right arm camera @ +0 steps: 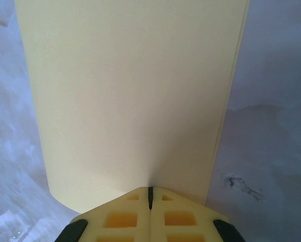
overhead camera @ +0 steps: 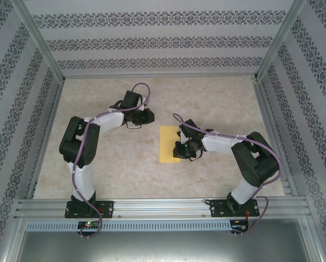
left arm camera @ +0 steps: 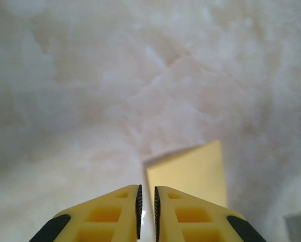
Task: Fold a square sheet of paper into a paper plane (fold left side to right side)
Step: First fold the square sheet of paper in half at the center of the table.
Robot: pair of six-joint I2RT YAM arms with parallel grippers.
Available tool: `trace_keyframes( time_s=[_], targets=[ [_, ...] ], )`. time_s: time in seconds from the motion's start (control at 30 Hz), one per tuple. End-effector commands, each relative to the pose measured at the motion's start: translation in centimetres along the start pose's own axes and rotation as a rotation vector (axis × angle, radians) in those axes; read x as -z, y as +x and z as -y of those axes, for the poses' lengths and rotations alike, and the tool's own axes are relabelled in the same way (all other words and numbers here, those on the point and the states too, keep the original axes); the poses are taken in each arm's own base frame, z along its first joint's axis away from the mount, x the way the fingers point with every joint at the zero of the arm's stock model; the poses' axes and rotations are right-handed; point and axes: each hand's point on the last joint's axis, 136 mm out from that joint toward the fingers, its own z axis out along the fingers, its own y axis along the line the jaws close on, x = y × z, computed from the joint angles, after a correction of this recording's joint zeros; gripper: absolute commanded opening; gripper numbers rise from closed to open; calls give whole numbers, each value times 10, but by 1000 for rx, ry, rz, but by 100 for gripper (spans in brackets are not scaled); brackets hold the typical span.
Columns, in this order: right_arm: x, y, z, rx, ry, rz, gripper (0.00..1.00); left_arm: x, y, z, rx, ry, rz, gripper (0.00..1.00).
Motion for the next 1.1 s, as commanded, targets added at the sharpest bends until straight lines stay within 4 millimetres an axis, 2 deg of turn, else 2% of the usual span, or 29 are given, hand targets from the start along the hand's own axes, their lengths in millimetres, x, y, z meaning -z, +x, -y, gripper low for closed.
trace_keyframes(
  time_s=[0.0, 0.17, 0.3, 0.47, 0.57, 0.87, 1.07],
  targets=[
    [-11, 21, 29, -29, 132, -81, 4, 9, 23, 28, -23, 82, -36, 19],
    [-14, 27, 35, -40, 148, -100, 4, -6, 62, 53, 27, 189, -107, 19],
    [-13, 28, 38, -41, 163, -104, 4, -21, 87, 64, 48, 222, -150, 19],
    [-14, 30, 39, -35, 167, -115, 4, -40, 107, 64, 75, 234, -199, 19],
    [-13, 31, 41, -37, 177, -115, 4, -48, 117, 55, 85, 208, -212, 18],
    [-12, 35, 46, -34, 194, -125, 4, -54, 126, 21, 60, 70, -195, 18],
    [-11, 38, 49, -34, 203, -127, 4, -50, 109, 0, 68, 16, -137, 18]
  ],
)
